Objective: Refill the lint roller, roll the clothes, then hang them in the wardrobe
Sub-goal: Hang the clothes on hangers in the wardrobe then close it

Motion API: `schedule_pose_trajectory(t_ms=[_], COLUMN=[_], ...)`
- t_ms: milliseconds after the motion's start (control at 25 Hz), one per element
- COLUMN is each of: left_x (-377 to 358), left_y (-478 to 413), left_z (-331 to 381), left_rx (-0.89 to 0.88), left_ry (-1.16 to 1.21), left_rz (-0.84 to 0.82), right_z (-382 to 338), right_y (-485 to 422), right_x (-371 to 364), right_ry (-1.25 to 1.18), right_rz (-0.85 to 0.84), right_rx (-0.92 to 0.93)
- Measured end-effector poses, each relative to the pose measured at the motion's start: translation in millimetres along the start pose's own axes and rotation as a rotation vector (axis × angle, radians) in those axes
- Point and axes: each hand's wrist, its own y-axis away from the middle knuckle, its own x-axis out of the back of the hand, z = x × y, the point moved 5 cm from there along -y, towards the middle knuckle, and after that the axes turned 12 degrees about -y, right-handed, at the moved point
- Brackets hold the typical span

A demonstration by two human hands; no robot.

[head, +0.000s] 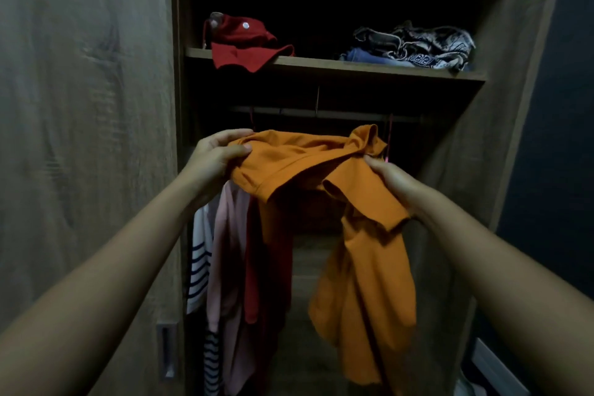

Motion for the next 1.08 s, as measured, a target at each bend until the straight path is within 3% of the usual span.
schedule_pose_trajectory(t_ms=[160, 280, 360, 560, 640, 720, 880, 960, 1080], left_x=[5, 5, 13, -17, -49, -70, -74, -71, -57], left_y=[-4, -5, -9, -5, -6, -8, -9, -4, 5], left_z=[12, 32, 42, 46, 47, 46, 41, 47, 49], left_rx=[-0.034, -0.130, -0.166, -0.191, -0.180, -0.154, -0.058, -0.049, -0.016], left_ry=[0.038, -0.070, -0.131, -0.401, -0.503, -0.579, -0.511, -0.460, -0.202], left_rz=[0.102, 0.167, 0.227, 0.088, 0.000, -0.054, -0.035, -0.027, -0.035], right_z=[17, 27, 28, 15, 9, 13, 49, 60, 56], right_y=[10, 12, 20, 35, 39, 44, 44, 40, 34], right_x=[0, 12, 16, 21, 0, -32, -89, -105, -111], right_ry=[0.297, 0.623, 0.717, 0.443, 0.424, 0.386, 0.378, 0.443, 0.260], right_rz=[-0.143, -0.106, -0.184, -0.131, -0.172, -0.271, -0.348, -0.261, -0.113], right_rx=[-0.064, 0.043, 0.128, 0.249, 0.280, 0.195, 0.174, 0.264, 0.368])
